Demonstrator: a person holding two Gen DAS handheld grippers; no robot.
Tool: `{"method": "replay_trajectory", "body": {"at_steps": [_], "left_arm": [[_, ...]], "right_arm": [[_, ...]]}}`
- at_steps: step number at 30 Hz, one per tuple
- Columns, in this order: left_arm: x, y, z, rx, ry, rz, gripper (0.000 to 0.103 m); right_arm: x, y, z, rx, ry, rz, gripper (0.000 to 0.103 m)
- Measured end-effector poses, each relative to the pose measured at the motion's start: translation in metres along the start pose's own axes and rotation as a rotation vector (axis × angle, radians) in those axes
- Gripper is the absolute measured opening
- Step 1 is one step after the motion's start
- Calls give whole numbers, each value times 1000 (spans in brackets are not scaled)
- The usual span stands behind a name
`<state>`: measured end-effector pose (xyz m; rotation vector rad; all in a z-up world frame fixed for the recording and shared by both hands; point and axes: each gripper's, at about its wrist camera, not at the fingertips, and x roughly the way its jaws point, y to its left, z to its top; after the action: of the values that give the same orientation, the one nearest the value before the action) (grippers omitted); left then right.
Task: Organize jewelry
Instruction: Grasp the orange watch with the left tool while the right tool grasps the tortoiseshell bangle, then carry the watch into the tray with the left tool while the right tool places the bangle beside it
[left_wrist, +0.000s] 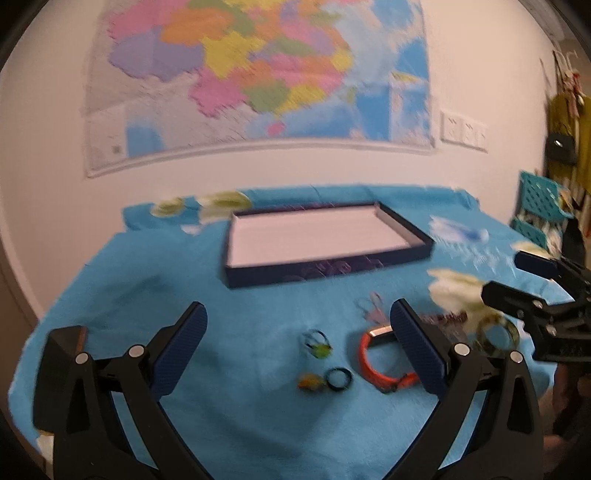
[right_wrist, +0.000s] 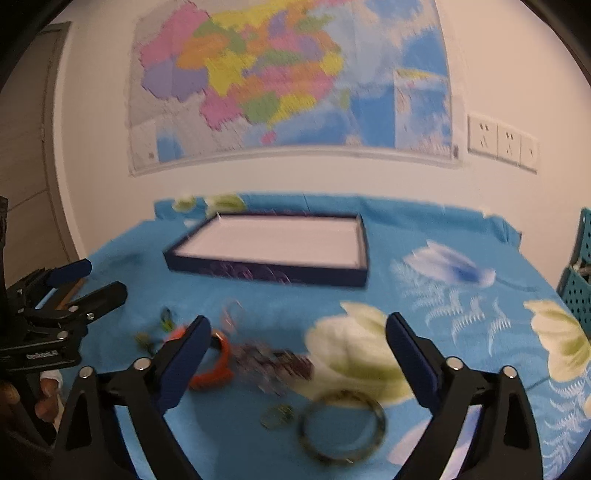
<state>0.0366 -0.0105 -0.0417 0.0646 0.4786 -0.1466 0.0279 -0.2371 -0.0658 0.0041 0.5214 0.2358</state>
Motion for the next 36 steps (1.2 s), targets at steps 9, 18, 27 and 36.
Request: {"method": "replay_trajectory", "body": {"at_steps": [9, 18, 27, 36], "left_arm": [[41, -16, -14, 25, 168, -160, 80], [61, -26, -10, 80, 254, -227, 49], [77, -38, -13, 138, 352, -300, 23], [81, -32, -11, 114, 378, -304, 14]], "right_arm": [[21, -40, -31, 3, 231, -3, 56], [29, -42, -33, -37, 275, 35, 37], [33, -40, -27, -61, 285, 93, 6], [25, -60, -14, 3, 251, 125, 6]]}}
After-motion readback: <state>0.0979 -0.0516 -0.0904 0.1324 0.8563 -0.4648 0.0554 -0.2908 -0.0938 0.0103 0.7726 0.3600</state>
